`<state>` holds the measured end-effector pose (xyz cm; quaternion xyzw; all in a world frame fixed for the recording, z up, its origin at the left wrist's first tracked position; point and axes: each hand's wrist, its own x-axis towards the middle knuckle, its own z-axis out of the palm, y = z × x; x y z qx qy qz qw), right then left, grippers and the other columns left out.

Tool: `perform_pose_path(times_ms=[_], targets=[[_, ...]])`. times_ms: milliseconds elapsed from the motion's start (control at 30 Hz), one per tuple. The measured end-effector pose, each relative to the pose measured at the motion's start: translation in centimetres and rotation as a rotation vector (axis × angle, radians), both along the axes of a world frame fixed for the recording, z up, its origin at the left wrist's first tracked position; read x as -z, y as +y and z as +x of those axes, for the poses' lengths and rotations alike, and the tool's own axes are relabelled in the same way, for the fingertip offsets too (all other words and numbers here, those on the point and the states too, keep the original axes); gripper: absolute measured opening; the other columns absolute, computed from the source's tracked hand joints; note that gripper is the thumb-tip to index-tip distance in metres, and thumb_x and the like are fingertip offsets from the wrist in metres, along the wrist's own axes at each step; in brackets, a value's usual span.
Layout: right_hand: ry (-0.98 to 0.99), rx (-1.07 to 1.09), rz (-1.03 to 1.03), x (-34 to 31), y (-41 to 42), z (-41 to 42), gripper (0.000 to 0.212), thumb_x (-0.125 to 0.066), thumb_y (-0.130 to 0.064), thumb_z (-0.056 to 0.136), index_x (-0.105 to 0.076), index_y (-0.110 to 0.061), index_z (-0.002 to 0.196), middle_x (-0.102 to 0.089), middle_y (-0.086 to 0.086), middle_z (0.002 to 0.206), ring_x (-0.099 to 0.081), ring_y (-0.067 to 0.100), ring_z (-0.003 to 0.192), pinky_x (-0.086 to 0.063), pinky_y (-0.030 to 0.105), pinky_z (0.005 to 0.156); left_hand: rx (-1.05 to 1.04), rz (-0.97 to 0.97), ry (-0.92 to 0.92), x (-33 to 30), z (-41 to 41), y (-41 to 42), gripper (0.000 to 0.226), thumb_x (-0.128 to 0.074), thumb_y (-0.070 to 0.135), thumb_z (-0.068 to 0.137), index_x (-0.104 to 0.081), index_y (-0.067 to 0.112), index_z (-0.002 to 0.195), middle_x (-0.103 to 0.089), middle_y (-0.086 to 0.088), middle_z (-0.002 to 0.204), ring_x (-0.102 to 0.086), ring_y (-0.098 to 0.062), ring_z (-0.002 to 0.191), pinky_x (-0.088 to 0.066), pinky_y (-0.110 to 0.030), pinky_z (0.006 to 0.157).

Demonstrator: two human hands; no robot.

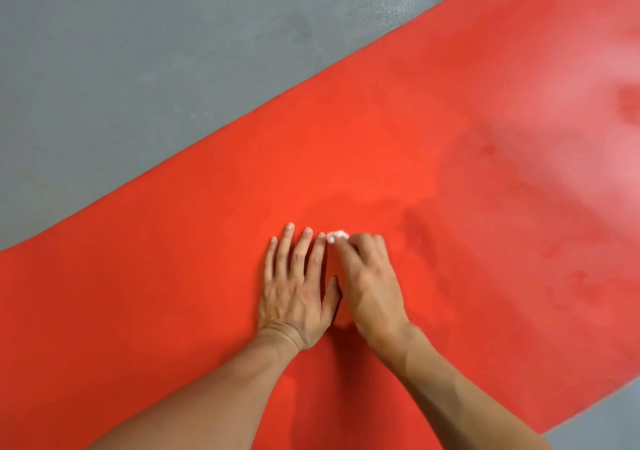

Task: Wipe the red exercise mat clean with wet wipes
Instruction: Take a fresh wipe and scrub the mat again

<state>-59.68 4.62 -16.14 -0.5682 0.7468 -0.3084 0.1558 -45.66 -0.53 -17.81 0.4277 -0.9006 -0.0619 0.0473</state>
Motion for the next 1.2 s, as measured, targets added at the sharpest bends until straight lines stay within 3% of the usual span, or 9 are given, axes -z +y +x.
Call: perform_pose_path(times_ms=[67, 133, 200, 267, 433, 633, 767, 933, 1200], targets=[[0.090, -0.083, -0.041, 0.8, 0.2, -1.2, 0.033, -0.058, -0.017, 0.096, -0.067, -0.015, 0.127, -0.059, 0.008, 0.105, -0.054, 0.026, 0.094, -0.054, 0.042, 0.084, -0.002, 0.002, 0.000, 0.0, -0.1, 0.0, 0.068, -0.050, 0.041, 0.095, -0.047, 0.008, 0.155, -0.043, -0.013, 0.161, -0.024, -0.037, 0.157, -0.025, -0.061, 0.123], [0.132, 0.180, -0.052, 1.6, -0.9, -4.5, 0.017, -0.058, -0.034, 0.100, -0.072, -0.028, 0.108, -0.058, 0.014, 0.098, -0.055, 0.029, 0.087, -0.053, 0.055, 0.085, 0.003, 0.006, -0.008, -0.1, -0.1, 0.0, 0.070, -0.052, 0.041, 0.093, -0.045, 0.010, 0.156, -0.043, -0.013, 0.161, -0.023, -0.037, 0.158, -0.025, -0.061, 0.123], [0.082, 0.433, 0.008, 1.9, -2.1, -7.1, 0.023, -0.054, -0.022, 0.100, -0.073, -0.021, 0.114, -0.056, 0.016, 0.095, -0.053, 0.032, 0.088, -0.050, 0.051, 0.081, 0.001, 0.000, -0.008, 0.0, 0.0, 0.0, 0.071, -0.053, 0.041, 0.093, -0.045, 0.010, 0.157, -0.042, -0.012, 0.161, -0.022, -0.036, 0.158, -0.024, -0.060, 0.124], [0.106, 0.495, -0.013, 1.5, -2.4, -6.1, 0.034, -0.049, -0.006, 0.098, -0.066, -0.007, 0.127, -0.054, 0.015, 0.098, -0.053, 0.034, 0.092, -0.048, 0.042, 0.079, 0.002, -0.002, -0.012, 0.0, 0.1, 0.0, 0.071, -0.053, 0.041, 0.093, -0.045, 0.010, 0.157, -0.043, -0.012, 0.161, -0.022, -0.036, 0.158, -0.024, -0.061, 0.124], [0.068, 0.052, 0.044, 0.6, 0.1, 0.2, 0.050, -0.067, -0.001, 0.089, -0.059, -0.008, 0.138, -0.056, 0.005, 0.109, -0.049, 0.022, 0.099, -0.048, 0.027, 0.083, 0.003, -0.009, 0.013, 0.0, 0.0, -0.1, 0.067, -0.047, 0.042, 0.097, -0.047, 0.009, 0.155, -0.043, -0.013, 0.160, -0.024, -0.037, 0.157, -0.025, -0.061, 0.123], [-0.206, 0.093, 0.084, -0.8, 1.5, -1.4, 0.044, -0.063, -0.024, 0.100, -0.047, -0.014, 0.140, -0.056, 0.002, 0.128, -0.052, 0.020, 0.118, -0.046, 0.025, 0.096, 0.004, -0.018, 0.012, 0.1, 0.1, 0.0, 0.068, -0.049, 0.041, 0.096, -0.047, 0.008, 0.155, -0.043, -0.013, 0.161, -0.023, -0.037, 0.158, -0.024, -0.061, 0.124], [0.141, 0.148, 0.178, -0.7, 6.5, -5.0, 0.065, -0.057, -0.040, 0.094, -0.047, -0.003, 0.146, -0.049, 0.013, 0.147, -0.044, 0.032, 0.139, -0.040, 0.042, 0.115, -0.003, -0.025, 0.007, 0.1, 0.1, 0.0, 0.070, -0.052, 0.041, 0.093, -0.046, 0.009, 0.155, -0.043, -0.013, 0.160, -0.023, -0.036, 0.158, -0.023, -0.060, 0.124], [0.402, 0.169, 0.441, 0.5, 10.2, -5.1, 0.092, -0.039, -0.070, 0.095, -0.017, -0.014, 0.164, -0.010, 0.009, 0.172, -0.002, 0.025, 0.159, -0.013, 0.048, 0.128, -0.007, -0.027, 0.021, 0.1, 0.0, 0.0, 0.070, -0.051, 0.041, 0.093, -0.045, 0.010, 0.156, -0.043, -0.012, 0.160, -0.022, -0.035, 0.158, -0.022, -0.058, 0.125], [0.416, 0.256, 0.399, 1.0, 14.4, -4.9, 0.086, -0.039, -0.064, 0.095, -0.025, -0.012, 0.162, -0.017, 0.008, 0.171, -0.008, 0.024, 0.159, -0.020, 0.048, 0.126, -0.007, -0.021, 0.055, 0.1, 0.0, 0.2, 0.068, -0.051, 0.040, 0.094, -0.047, 0.009, 0.155, -0.044, -0.013, 0.160, -0.023, -0.034, 0.158, -0.021, -0.058, 0.126]])
